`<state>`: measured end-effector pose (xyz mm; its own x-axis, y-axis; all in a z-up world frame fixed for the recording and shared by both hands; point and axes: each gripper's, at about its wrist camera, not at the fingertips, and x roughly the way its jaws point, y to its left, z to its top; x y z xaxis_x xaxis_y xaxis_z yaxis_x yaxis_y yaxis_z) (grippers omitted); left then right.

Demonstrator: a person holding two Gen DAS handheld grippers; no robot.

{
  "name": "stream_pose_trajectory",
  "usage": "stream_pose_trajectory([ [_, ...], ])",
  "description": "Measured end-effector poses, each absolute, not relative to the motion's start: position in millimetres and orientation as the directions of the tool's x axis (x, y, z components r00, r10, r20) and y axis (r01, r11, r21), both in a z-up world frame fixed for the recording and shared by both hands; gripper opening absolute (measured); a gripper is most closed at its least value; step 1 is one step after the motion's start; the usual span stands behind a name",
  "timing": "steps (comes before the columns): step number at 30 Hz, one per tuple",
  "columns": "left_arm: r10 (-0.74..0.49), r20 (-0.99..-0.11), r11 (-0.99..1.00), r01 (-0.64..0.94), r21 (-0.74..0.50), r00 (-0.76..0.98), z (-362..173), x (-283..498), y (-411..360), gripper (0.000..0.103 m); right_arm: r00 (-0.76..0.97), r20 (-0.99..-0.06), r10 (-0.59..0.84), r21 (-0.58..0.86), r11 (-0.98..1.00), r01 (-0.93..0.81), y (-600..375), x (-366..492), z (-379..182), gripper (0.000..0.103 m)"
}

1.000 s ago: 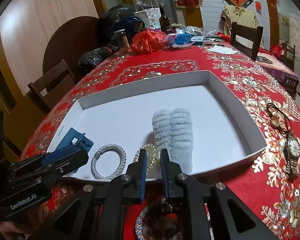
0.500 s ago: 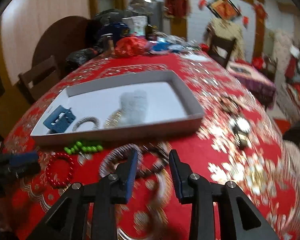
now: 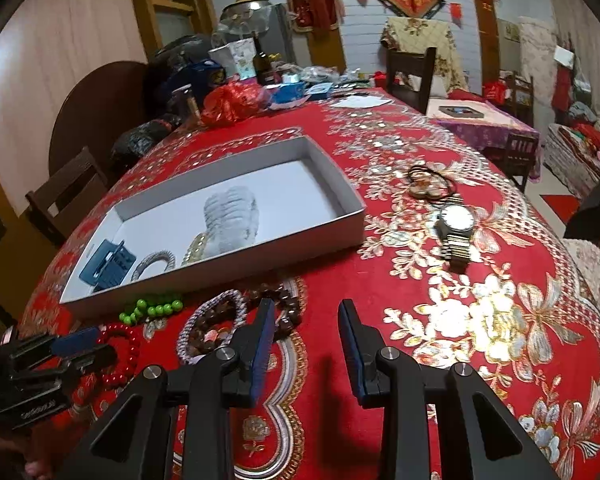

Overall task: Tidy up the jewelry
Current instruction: 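Close the left gripper on the red bead bracelet while the right grasps the braided blue-white bracelet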

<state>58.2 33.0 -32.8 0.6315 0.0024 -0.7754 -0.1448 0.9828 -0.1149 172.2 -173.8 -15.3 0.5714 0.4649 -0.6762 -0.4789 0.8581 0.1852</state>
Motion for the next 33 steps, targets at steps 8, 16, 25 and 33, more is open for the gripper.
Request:
stream_pose_trajectory([
  [8, -0.025, -0.771, 0.969, -0.174, -0.175, 0.637, -34, 56, 49, 0.008, 0.506, -0.681, 0.529, 0.178, 0.790, -0.586, -152, 164, -16, 0.031],
  [16, -0.034, -0.768, 0.967, -0.173, -0.187, 0.639, -34, 55, 50, 0.008, 0.440, -0.739, 0.510, 0.150, 0.761, -0.631, -121, 176, -26, 0.022],
  [25, -0.080, -0.751, 0.954, -0.169, -0.248, 0.655, -34, 51, 57, 0.008, 0.429, -0.757, 0.493, 0.120, 0.750, -0.650, -114, 175, -29, 0.007],
  [33, -0.074, -0.697, 0.961, -0.135, -0.240, 0.714, -20, 40, 53, 0.008, 0.604, -0.625, 0.495, 0.076, 0.809, -0.583, -139, 156, -5, 0.007],
])
